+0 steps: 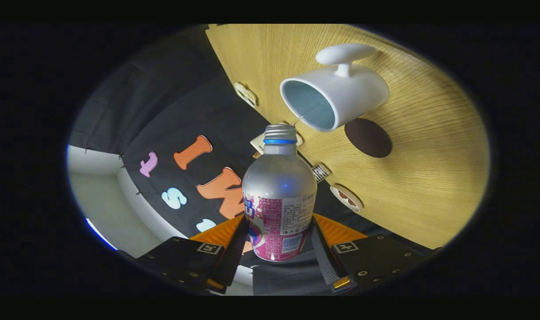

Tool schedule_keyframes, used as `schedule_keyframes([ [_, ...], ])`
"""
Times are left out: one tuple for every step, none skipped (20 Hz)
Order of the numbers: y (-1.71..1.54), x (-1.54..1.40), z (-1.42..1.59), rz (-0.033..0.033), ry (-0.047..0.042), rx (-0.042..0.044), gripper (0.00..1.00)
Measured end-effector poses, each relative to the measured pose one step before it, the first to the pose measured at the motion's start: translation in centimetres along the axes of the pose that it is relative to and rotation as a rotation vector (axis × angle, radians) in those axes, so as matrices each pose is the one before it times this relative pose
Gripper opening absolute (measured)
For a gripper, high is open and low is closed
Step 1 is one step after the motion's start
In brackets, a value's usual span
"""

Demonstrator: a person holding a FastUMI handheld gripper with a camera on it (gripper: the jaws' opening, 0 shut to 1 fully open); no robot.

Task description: Take the bottle from table, then pour the juice into the cup, finally place the bottle on the coaster

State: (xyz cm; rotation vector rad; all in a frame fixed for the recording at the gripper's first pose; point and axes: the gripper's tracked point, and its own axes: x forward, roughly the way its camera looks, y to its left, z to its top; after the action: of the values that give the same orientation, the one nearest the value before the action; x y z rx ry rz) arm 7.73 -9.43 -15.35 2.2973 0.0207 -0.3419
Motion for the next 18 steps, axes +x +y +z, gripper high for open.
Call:
schedule_keyframes([
  [0.086, -0.143, 0.025, 0.00565, 0.00008, 0.01144, 0.75],
  [-0.007, -0.008, 0.082, 0.00527, 0.00058, 0.00949, 0.75],
  [-0.031, -0.089, 0.014, 0.00304, 0.001, 0.0078, 0.75],
  [-0.005, 0.006, 0.105, 0.00101, -0.0012, 0.0004, 0.75],
  [0.076, 0.02, -0.069, 0.00358, 0.00067, 0.00278, 0.75],
  [0.072, -0.077, -0.036, 0.00406, 0.00458, 0.00216, 0.75],
  [-0.081, -0.093, 0.146, 0.00169, -0.00137, 0.00274, 0.75],
  [-0.026, -0.049, 0.023, -0.00198, 0.00166, 0.00013, 0.75],
  [-0.248, -0.075, 0.07, -0.0064, 0.00163, -0.00506, 0.75],
  [-0.224, 0.105, 0.006, -0.01211, -0.00168, -0.00312, 0.75],
  [-0.266, 0.03, 0.346, -0.00599, -0.00936, 0.01151, 0.75],
  [0.101, 0.045, 0.432, -0.00068, -0.00424, 0.0156, 0.75],
  [0.079, 0.021, 0.161, -0.00004, -0.00037, 0.0064, 0.75],
  [-0.237, -0.202, -0.254, -0.003, 0.00298, -0.00512, 0.75],
  [-0.361, 0.193, -0.122, -0.00834, 0.00313, -0.01615, 0.75],
  [-0.155, 0.113, -0.17, -0.00864, 0.0057, -0.01476, 0.75],
  [-0.14, -0.024, -0.014, -0.00082, 0.00136, -0.00417, 0.75],
  [-0.02, -0.096, 0.232, 0.00079, 0.00343, -0.00891, 0.75],
])
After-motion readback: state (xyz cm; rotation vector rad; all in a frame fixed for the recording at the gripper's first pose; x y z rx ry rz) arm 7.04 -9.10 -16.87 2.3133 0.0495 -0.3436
